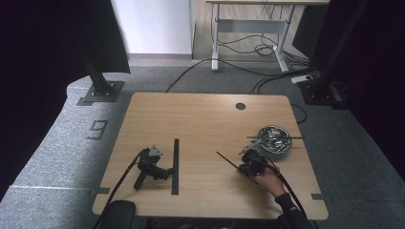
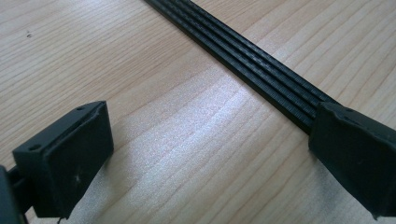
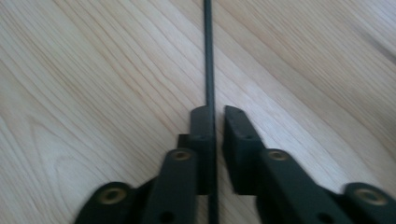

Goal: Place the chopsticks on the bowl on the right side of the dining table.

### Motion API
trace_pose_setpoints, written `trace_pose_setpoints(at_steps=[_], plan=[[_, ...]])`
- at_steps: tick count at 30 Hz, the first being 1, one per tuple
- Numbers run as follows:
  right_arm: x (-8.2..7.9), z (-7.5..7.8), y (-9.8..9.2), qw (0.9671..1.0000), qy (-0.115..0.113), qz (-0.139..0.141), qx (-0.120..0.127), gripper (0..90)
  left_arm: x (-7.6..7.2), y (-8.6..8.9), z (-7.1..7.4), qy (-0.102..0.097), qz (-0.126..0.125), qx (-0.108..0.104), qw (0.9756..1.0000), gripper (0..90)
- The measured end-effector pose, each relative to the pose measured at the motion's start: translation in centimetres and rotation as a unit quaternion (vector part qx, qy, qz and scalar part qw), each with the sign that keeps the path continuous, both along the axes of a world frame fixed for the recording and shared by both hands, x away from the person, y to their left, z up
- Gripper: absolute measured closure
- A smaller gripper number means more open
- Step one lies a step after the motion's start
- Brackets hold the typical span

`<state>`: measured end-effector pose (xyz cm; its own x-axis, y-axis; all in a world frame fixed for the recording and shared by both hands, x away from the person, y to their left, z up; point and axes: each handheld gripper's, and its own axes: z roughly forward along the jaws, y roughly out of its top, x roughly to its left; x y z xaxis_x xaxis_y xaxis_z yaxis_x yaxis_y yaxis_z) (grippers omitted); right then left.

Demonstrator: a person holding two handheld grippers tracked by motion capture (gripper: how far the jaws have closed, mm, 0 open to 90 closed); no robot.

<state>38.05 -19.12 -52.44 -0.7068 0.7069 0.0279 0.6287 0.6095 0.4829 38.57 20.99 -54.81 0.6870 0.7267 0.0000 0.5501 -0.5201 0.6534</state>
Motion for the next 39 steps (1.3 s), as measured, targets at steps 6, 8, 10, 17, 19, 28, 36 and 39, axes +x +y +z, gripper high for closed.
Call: trace_pose_setpoints(at_steps=[6,8,10,17,19,28,36,39], plan=[[0.4,0.4,-0.3,1.0000,0.008,-0.004,-0.003,60.5,0.0,0.0,0.0,0.000,0.000,0.000,1.0000,0.0],[0.5,0.6,-0.3,0.9999,0.006,-0.004,-0.010,63.2,0.0,0.0,0.0,0.000,0.000,0.000,1.0000,0.0],[0.4,0.7,-0.1,0.9997,0.009,0.003,-0.021,66.7,0.0,0.0,0.0,0.000,0.000,0.000,1.0000,0.0],[0.1,0.4,0.3,0.9990,0.019,0.018,-0.036,85.2,0.0,0.0,0.0,0.000,0.000,0.000,1.0000,0.0],[0.2,0.5,0.1,0.9989,0.021,0.013,-0.040,85.3,0.0,0.0,0.0,0.000,0.000,0.000,1.0000,0.0],[-0.2,0.6,-2.8,0.9977,0.028,-0.011,-0.061,85.4,0.0,0.0,0.0,0.000,0.000,0.000,1.0000,0.0],[-0.8,0.6,-5.8,0.9968,0.039,-0.034,-0.061,85.2,0.0,0.0,0.0,0.000,0.000,0.001,1.0000,0.0],[-0.6,1.4,-6.3,0.9972,0.036,-0.037,-0.055,81.4,0.0,0.0,0.0,0.000,0.000,0.000,1.0000,0.0]])
